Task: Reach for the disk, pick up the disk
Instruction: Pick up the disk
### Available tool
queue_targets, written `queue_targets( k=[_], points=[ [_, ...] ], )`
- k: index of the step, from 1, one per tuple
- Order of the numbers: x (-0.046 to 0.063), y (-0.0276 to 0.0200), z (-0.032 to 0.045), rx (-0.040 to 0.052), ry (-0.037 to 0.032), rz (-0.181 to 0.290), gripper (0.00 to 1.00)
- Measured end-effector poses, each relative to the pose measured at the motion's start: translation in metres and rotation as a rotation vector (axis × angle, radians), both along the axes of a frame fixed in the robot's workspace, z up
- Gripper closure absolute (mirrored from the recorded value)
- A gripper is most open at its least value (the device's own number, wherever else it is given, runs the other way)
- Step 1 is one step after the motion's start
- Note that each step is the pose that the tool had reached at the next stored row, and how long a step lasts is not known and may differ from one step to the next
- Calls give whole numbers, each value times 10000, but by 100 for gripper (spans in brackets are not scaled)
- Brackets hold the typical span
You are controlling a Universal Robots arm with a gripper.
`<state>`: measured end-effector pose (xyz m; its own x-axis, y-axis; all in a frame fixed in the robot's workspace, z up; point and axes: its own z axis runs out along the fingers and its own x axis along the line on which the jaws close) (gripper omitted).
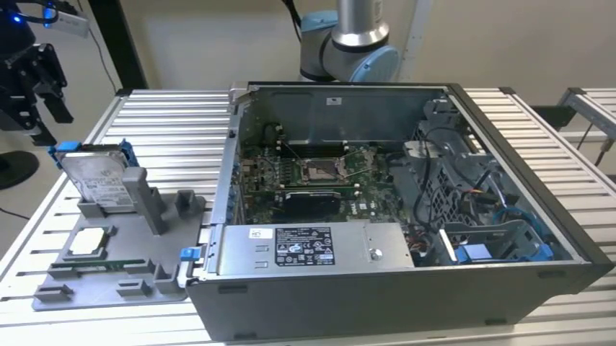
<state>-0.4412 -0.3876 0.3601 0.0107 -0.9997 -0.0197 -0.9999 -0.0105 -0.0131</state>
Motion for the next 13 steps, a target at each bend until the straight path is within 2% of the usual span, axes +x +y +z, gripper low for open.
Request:
queue_targets(
  k=[13],
  points=[
    [-1,2,-150,0,7,0,0]
  ],
)
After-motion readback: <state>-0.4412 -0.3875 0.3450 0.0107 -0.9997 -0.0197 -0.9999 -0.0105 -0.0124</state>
